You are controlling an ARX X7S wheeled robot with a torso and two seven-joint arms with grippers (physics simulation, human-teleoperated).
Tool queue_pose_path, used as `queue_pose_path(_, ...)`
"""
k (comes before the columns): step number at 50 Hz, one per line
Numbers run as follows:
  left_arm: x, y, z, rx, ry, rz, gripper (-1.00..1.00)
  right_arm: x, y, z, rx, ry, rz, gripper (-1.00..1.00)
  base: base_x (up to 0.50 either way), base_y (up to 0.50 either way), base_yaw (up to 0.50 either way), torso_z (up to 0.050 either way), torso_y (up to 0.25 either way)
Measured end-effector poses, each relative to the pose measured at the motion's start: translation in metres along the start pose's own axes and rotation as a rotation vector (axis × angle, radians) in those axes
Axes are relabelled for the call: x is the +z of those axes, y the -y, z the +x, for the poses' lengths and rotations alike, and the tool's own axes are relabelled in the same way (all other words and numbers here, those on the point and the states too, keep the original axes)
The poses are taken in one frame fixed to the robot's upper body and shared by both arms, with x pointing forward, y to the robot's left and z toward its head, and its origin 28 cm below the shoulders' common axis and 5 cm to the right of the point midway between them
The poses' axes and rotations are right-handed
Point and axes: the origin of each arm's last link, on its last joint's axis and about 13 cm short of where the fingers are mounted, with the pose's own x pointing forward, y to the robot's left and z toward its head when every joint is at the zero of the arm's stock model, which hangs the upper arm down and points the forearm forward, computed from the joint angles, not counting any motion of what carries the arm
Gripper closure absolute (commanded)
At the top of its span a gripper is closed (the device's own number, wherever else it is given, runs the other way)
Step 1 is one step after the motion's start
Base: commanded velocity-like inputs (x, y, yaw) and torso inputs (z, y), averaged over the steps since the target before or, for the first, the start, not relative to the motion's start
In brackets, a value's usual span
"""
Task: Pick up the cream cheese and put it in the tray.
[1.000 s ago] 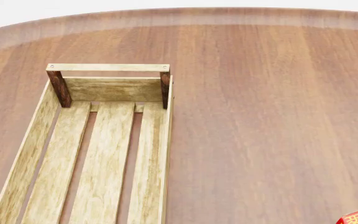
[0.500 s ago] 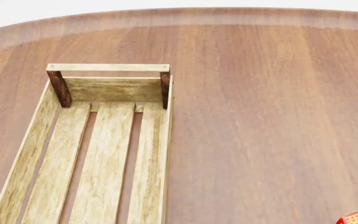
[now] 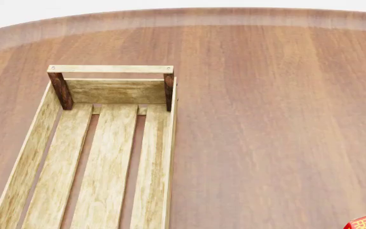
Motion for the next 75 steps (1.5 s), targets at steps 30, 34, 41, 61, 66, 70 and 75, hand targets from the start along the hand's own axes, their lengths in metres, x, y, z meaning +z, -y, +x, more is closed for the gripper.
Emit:
queue_pose_path(30, 0.000, 0.001, 0.001, -0.002, 0.000, 0.005, -1.00, -0.010, -0.005, 0.024, -0.015, -0.038, -0.017, -1.00, 0.00, 0.00, 0.00, 0.000, 0.000)
queue_pose_path(34, 0.000, 0.001, 0.001, -0.002, 0.000, 0.005, -1.00, -0.012, -0.005, 0.029, -0.025, -0.042, -0.020, -1.00, 0.00, 0.00, 0.00, 0.000, 0.000)
queue_pose_path(41, 0.001, 0.001, 0.001, -0.003, 0.001, 0.007, -1.00, -0.015, -0.005, 0.036, -0.046, -0.049, -0.027, -1.00, 0.00, 0.00, 0.00, 0.000, 0.000)
queue_pose_path(61, 0.001, 0.001, 0.001, -0.003, 0.005, 0.008, -1.00, -0.026, -0.007, 0.047, -0.062, -0.087, -0.090, 1.00, 0.00, 0.00, 0.00, 0.000, 0.000)
queue_pose_path(66, 0.001, 0.001, 0.001, -0.001, 0.007, 0.007, -1.00, -0.027, -0.007, 0.049, -0.063, -0.094, -0.100, 1.00, 0.00, 0.00, 0.00, 0.000, 0.000)
queue_pose_path(70, 0.001, 0.000, 0.000, 0.000, 0.008, 0.007, -1.00, -0.027, -0.007, 0.049, -0.068, -0.093, -0.103, 1.00, 0.00, 0.00, 0.00, 0.000, 0.000)
queue_pose_path(75, 0.001, 0.000, 0.000, 0.001, 0.010, 0.006, -1.00, -0.027, -0.008, 0.049, -0.071, -0.093, -0.103, 1.00, 0.00, 0.00, 0.00, 0.000, 0.000)
